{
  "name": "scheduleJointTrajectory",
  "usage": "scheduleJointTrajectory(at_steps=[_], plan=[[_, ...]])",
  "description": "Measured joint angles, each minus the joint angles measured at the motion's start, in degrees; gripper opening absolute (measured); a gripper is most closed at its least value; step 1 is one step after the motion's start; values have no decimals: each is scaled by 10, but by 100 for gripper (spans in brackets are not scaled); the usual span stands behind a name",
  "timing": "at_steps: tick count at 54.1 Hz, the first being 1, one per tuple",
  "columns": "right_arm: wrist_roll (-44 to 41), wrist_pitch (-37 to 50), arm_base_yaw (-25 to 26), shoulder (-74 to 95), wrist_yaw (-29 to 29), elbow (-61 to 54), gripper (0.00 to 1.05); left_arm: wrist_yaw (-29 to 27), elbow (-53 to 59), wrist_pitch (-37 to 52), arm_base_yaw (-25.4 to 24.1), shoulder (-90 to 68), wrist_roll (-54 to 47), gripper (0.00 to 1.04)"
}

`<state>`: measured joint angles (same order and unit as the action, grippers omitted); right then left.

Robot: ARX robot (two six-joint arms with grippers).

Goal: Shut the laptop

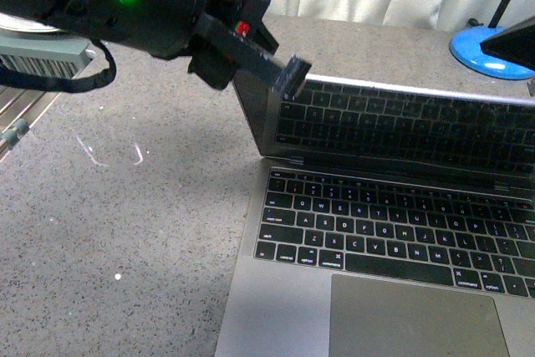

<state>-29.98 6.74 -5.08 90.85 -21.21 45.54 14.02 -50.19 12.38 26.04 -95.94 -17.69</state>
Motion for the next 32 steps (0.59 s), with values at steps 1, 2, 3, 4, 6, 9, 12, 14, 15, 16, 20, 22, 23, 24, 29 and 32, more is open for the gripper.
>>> scheduleJointTrajectory(at_steps=[1,2,3,4,6,9,12,14,15,16,20,22,23,24,29,32], plan=[[4,-10,0,-2,2,-1,1,2,2,-7,2,0,-3,4],[5,-15,0,-2,3,-1,1,3,2,-11,3,0,-3,4],[9,-21,0,-3,3,-2,1,9,3,-20,4,0,-4,4],[12,-32,0,-5,6,-2,1,12,3,-25,5,0,-6,4],[19,-44,0,-5,10,-2,1,18,5,-41,8,1,-10,4],[31,-69,0,-7,21,-2,1,27,6,-58,12,1,-16,4],[51,-95,-2,-8,25,-4,1,40,9,-85,18,2,-23,4],[57,-106,-3,-8,29,-6,1,51,11,-107,23,4,-32,4],[64,-116,-4,-9,37,-10,1,54,13,-114,24,5,-34,4],[71,-121,-4,-9,40,-11,1,57,14,-120,26,5,-37,4],[93,-147,-9,-8,47,-23,1,72,23,-154,37,8,-52,4],[105,-155,-12,-8,53,-29,1,77,27,-170,42,9,-62,4],[110,-159,-13,-7,57,-33,1,78,29,-177,44,9,-64,4],[112,-162,-14,-7,62,-36,1,80,31,-184,47,10,-71,4],[141,-171,-23,-2,74,-56,1,86,44,-222,60,12,-95,4],[155,-171,-30,2,76,-70,1,90,56,-252,71,12,-111,4]])
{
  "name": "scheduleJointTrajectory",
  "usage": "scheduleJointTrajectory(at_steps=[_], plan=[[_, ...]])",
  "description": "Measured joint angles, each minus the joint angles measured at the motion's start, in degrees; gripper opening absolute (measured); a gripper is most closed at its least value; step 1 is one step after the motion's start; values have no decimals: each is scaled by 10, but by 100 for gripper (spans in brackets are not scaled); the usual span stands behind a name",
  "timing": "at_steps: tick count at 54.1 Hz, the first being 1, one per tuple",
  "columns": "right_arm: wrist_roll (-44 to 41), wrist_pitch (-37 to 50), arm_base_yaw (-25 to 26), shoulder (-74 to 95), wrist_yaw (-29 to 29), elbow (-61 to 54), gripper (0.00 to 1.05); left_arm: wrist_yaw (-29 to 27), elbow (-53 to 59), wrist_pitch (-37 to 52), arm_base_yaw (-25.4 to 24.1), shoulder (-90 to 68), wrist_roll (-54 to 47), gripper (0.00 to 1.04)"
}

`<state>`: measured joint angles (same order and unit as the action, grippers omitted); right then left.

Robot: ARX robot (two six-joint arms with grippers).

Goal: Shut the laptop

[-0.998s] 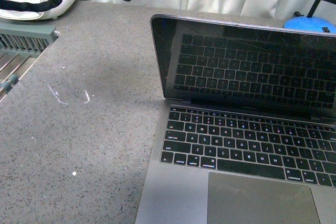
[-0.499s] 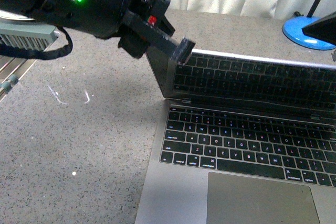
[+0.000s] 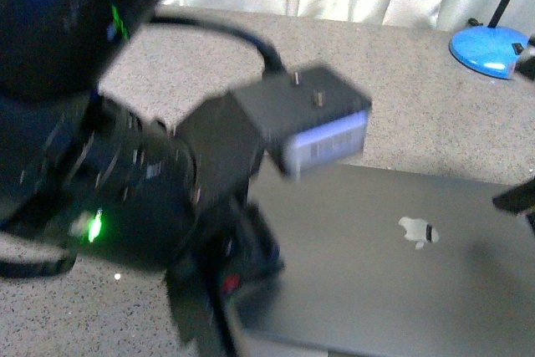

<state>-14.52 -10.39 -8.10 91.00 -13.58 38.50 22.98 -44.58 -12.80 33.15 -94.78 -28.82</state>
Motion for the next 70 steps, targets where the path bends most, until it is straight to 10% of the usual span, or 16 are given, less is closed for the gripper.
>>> scheduleJointTrajectory(at_steps=[21,35,52,70], plan=[[116,40,-97,19,10,-93,1,-12,41,-31,44,1,-43,4],[123,50,-37,-2,108,-70,1,-129,32,119,21,1,16,4],[88,105,47,-113,198,-44,1,-288,-34,253,-98,24,122,4],[82,195,41,-436,303,-208,1,-298,136,341,-233,246,279,4]])
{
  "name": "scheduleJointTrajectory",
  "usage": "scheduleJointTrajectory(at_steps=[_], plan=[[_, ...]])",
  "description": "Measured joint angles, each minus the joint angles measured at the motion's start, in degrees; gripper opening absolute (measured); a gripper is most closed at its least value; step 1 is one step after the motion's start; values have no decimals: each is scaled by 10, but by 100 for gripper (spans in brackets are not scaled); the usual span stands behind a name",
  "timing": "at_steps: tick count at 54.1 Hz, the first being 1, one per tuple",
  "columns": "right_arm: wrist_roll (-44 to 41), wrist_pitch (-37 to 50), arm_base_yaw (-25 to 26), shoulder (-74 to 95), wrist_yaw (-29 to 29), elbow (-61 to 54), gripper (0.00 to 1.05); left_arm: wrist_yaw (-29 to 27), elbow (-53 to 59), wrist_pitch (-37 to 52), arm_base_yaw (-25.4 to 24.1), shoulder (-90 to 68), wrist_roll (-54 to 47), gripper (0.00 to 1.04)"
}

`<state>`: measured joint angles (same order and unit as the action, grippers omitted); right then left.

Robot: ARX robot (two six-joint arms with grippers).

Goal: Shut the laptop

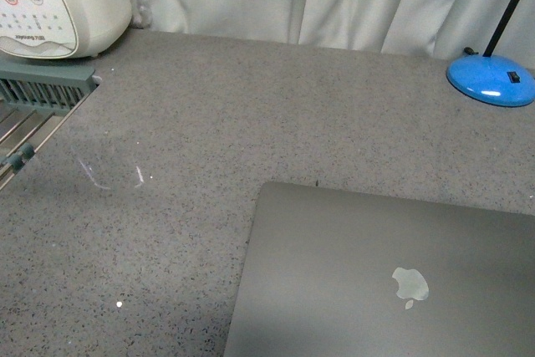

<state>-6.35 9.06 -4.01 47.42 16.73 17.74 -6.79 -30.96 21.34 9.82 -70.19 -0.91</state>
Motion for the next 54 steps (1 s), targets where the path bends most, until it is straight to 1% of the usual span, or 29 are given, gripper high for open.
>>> scheduleJointTrajectory(at_steps=[1,2,3,5,6,7,10,13,16,17,20,22,26,29,30,31,32,36,39,41,46,54], plan=[[9,2,-11,-29,11,-21,1,2,19,10,3,21,15,4],[16,24,-13,-49,0,-40,1,1,40,23,7,42,23,4],[22,61,-17,-69,-26,-64,1,-12,63,52,14,63,23,4],[32,113,-25,-98,-56,-99,1,-34,100,101,20,94,22,4],[37,143,-33,-121,-62,-121,1,-40,125,128,22,118,20,4],[40,154,-40,-144,-63,-139,1,-42,147,145,23,143,18,4],[46,126,-63,-210,-54,-168,1,-49,207,150,24,221,16,4],[52,48,-99,-299,-12,-174,1,-48,262,149,21,285,14,4],[54,-16,-127,-369,15,-174,1,-41,299,110,14,347,14,4],[54,-26,-130,-382,16,-174,1,-36,299,91,10,364,12,4],[56,-53,-133,-423,5,-174,1,-30,299,73,2,400,12,4],[56,-59,-127,-443,-17,-174,1,-22,300,59,-6,420,12,4],[57,-70,-106,-454,-29,-174,1,-12,300,37,-17,453,12,4],[57,-76,-83,-458,-50,-174,1,2,300,16,-28,473,12,4],[57,-78,-77,-458,-54,-174,1,31,300,5,-44,483,12,4],[57,-80,-72,-459,-58,-174,1,35,300,3,-47,485,12,4],[58,-81,-67,-460,-63,-174,1,54,300,-5,-63,493,12,4],[58,-83,-51,-464,-84,-174,1,61,300,-22,-90,511,12,4],[57,-89,-7,-471,-145,-174,1,62,300,-33,-95,523,12,4],[57,-90,12,-472,-163,-174,1,65,300,-38,-96,529,12,4],[58,-90,35,-472,-162,-174,1,66,300,-57,-96,548,12,4],[58,-91,39,-472,-165,-174,1,67,300,-81,-97,572,12,4]])
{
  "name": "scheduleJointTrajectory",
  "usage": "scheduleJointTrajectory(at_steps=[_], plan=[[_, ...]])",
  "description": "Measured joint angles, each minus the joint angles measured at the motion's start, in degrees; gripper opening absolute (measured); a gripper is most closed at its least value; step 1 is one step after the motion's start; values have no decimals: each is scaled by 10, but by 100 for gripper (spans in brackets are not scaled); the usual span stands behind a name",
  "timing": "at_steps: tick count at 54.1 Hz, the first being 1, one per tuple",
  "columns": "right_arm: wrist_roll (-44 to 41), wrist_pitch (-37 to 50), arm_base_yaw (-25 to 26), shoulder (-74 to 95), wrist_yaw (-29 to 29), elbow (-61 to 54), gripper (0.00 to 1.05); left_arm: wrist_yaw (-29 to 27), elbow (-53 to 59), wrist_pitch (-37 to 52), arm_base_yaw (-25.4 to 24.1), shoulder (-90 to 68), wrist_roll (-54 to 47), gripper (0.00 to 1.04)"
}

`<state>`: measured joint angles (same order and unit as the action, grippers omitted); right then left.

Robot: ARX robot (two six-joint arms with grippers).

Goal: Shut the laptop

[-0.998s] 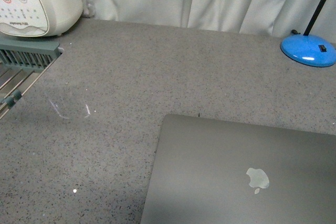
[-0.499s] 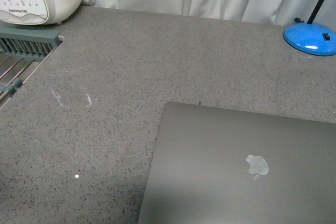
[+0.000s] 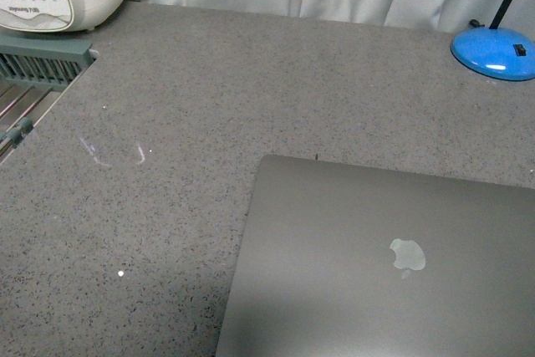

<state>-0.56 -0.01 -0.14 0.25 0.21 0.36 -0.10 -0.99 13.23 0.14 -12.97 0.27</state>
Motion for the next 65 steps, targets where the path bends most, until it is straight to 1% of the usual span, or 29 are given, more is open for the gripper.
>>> scheduleJointTrajectory(at_steps=[11,16,43,44,45,49,51,54,57,61,64,65], plan=[[0,0,0,0,-1,0,1,0,0,-37,0,36,0,4],[0,0,0,0,-1,0,1,1,0,-123,0,107,0,4],[0,0,0,0,-1,0,1,1,0,-131,0,127,0,4],[0,0,0,0,-1,0,1,1,0,-131,0,127,0,6],[0,0,0,0,-1,0,3,1,0,-131,0,127,0,12],[0,0,0,0,-1,0,20,1,0,-131,0,127,0,30],[0,0,0,0,-1,0,27,1,0,-131,0,127,0,35],[0,0,0,0,-1,0,38,1,0,-131,0,127,0,46],[0,0,0,0,-1,0,45,1,0,-131,0,127,0,55],[0,0,0,0,-1,0,57,1,0,-131,0,127,0,66],[0,0,0,0,-1,0,68,1,0,-131,0,127,0,76],[0,0,0,0,-1,0,71,1,0,-131,0,127,0,82]])
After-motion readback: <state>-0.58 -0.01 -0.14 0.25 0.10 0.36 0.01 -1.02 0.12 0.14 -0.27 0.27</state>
